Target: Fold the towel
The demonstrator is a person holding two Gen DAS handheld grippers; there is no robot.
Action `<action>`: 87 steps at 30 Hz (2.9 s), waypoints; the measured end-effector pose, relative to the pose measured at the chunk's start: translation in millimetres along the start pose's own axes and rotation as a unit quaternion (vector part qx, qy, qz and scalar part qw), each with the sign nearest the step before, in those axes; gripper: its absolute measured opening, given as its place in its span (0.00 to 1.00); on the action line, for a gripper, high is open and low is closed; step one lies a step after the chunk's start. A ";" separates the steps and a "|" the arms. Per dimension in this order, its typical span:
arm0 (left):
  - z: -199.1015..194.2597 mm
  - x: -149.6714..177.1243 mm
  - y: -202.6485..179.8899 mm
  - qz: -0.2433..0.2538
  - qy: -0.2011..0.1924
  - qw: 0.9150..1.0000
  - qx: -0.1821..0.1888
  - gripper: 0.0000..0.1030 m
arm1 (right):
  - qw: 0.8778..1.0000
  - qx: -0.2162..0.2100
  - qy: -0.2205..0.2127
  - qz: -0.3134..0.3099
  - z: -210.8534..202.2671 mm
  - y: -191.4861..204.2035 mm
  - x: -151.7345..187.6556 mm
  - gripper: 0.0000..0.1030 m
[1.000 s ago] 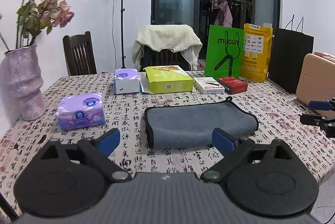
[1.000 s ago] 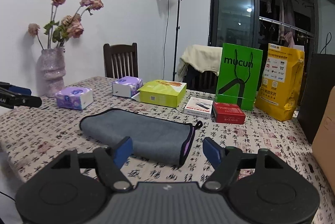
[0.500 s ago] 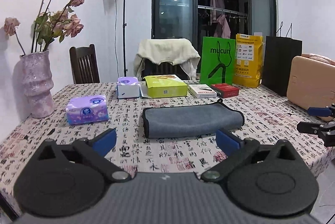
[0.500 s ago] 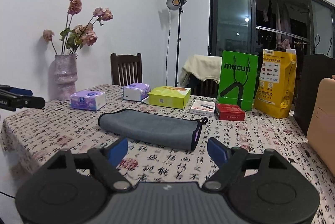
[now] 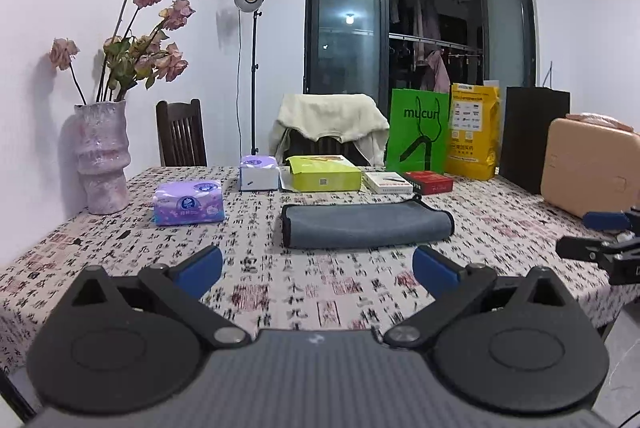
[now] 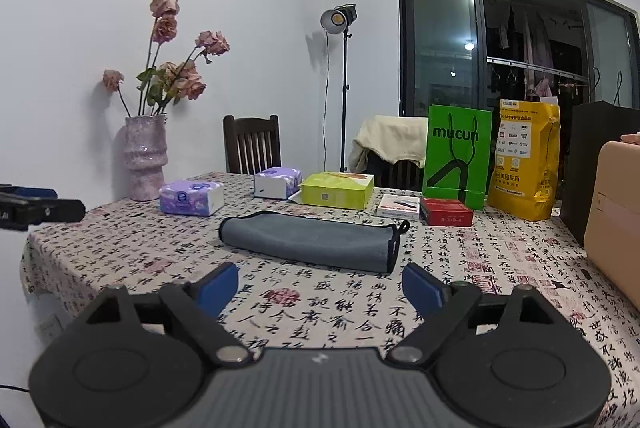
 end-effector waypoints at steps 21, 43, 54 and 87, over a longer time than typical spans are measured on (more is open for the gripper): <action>-48.4 46.5 -35.3 0.034 0.009 0.999 0.011 1.00 | 1.000 -0.004 -0.030 0.004 -73.6 44.0 26.3 0.98; -84.5 60.9 -38.8 0.019 0.002 0.999 0.036 1.00 | 0.999 0.012 -0.033 -0.027 -113.4 55.9 50.4 1.00; -83.0 60.2 -38.6 0.021 0.003 0.999 0.037 1.00 | 0.999 0.010 -0.032 -0.025 -112.6 56.1 50.8 1.00; -82.8 61.9 -39.5 0.023 0.008 0.999 0.042 1.00 | 0.999 0.020 -0.025 -0.014 -110.3 52.2 53.0 1.00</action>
Point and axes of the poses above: each gripper's, at about its wrist camera, not at the fingertips, and z roughly the way its jaws point, y to its left, x to its underside, the point moved 4 cm from there along z, roughly the way its jaws point, and after that the axes turned 6 degrees about x, right-handed, at the moved point
